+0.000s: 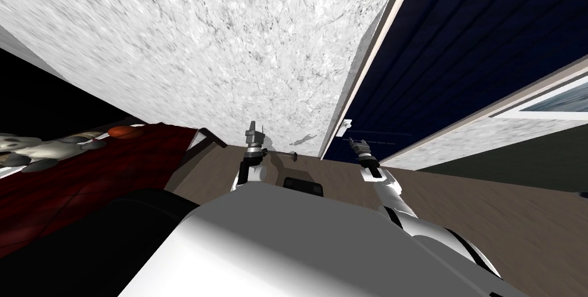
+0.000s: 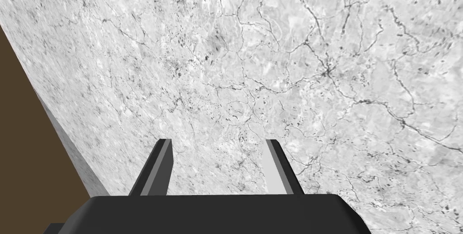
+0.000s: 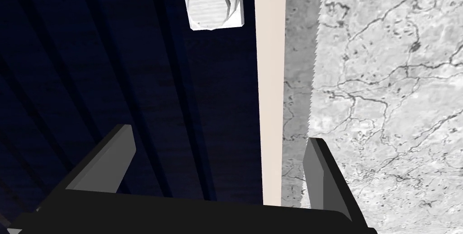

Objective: Pull the door open

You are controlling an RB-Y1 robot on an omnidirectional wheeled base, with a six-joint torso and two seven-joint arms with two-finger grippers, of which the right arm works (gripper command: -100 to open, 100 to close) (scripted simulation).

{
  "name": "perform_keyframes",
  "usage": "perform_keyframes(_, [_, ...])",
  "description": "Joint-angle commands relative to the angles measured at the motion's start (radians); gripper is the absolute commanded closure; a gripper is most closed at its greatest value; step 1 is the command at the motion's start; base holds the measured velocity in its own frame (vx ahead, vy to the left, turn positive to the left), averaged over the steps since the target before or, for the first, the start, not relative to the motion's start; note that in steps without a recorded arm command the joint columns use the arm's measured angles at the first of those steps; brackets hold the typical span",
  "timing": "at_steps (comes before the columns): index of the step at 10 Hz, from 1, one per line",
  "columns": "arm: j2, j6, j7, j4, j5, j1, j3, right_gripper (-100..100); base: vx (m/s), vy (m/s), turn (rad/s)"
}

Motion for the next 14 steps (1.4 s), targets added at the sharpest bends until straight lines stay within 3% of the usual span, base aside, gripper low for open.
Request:
perform_keyframes(1, [-0.012, -0.004, 0.033, 0.044, 0.01, -0.019, -0.003, -100, 0.112, -0.028, 0.032])
perform_keyframes(6, [-0.036, -0.018, 0.093, 0.143, 0.029, -0.061, -0.011, -100, 0.086, -0.017, 0.021])
perform_keyframes(14, [-0.025, -0.003, 0.109, 0.145, 0.022, -0.066, -0.027, -100, 0.171, -0.017, 0.03])
